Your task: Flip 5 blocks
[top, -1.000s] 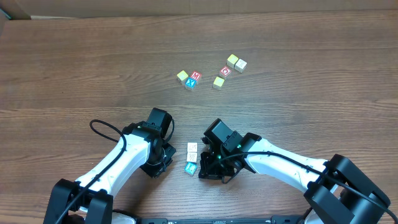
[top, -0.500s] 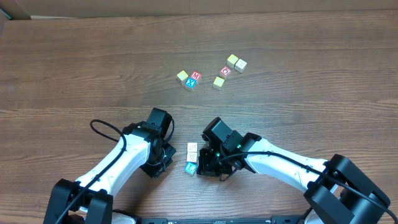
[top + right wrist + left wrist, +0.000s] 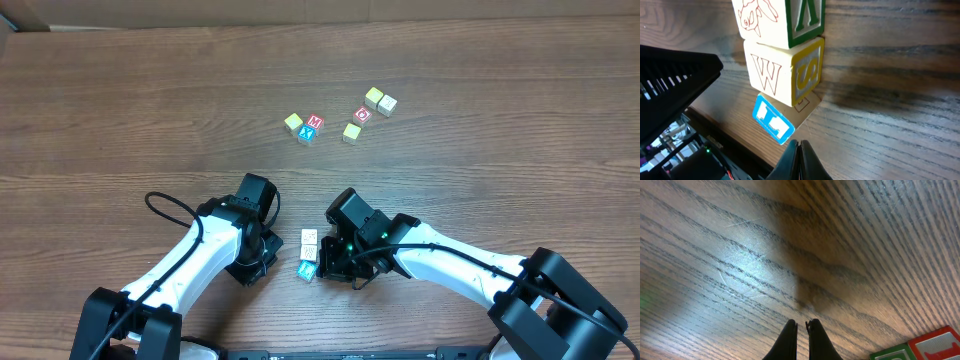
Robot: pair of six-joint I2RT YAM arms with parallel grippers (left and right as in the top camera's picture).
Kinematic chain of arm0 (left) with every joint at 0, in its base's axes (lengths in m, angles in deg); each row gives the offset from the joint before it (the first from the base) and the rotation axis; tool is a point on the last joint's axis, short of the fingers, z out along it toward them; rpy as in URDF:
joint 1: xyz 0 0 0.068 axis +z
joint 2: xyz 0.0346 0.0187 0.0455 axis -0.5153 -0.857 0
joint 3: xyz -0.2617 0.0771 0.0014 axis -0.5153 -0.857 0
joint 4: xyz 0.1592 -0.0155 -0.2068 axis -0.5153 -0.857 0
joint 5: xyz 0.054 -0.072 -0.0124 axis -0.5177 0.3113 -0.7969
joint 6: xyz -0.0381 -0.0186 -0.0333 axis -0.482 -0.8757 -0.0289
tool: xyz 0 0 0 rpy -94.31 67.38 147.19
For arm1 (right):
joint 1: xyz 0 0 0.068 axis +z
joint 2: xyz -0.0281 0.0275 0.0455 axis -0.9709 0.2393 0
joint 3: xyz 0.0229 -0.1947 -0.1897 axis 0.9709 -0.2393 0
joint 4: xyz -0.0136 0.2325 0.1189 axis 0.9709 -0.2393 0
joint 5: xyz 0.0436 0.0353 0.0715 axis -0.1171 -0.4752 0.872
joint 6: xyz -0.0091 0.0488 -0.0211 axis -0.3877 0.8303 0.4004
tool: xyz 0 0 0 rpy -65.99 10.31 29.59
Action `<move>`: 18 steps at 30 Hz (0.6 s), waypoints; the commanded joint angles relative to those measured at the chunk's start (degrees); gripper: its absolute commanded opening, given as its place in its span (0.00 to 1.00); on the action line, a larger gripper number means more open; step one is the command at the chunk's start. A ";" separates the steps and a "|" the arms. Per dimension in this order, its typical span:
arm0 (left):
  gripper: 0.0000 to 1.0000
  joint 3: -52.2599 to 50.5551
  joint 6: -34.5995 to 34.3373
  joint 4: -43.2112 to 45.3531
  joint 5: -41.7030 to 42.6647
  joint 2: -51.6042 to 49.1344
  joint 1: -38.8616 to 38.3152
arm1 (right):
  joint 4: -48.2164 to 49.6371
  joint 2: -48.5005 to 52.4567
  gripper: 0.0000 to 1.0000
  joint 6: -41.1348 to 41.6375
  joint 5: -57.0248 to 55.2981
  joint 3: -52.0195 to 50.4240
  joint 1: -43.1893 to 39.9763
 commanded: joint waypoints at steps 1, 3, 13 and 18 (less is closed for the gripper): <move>0.05 -0.13 0.94 -0.09 -0.79 0.98 0.46 | 0.44 0.85 0.04 0.79 -1.03 -0.83 0.20; 0.04 -0.13 1.11 -0.09 -0.76 0.98 0.46 | 0.37 0.94 0.04 0.81 -1.44 -0.83 0.17; 0.04 -0.13 1.11 -0.11 -0.76 0.98 0.46 | 0.66 1.25 0.04 1.03 -2.08 -0.83 0.17; 0.04 -0.13 1.11 -0.09 -0.79 0.98 0.46 | 1.09 1.25 0.04 1.29 -2.08 -0.83 0.20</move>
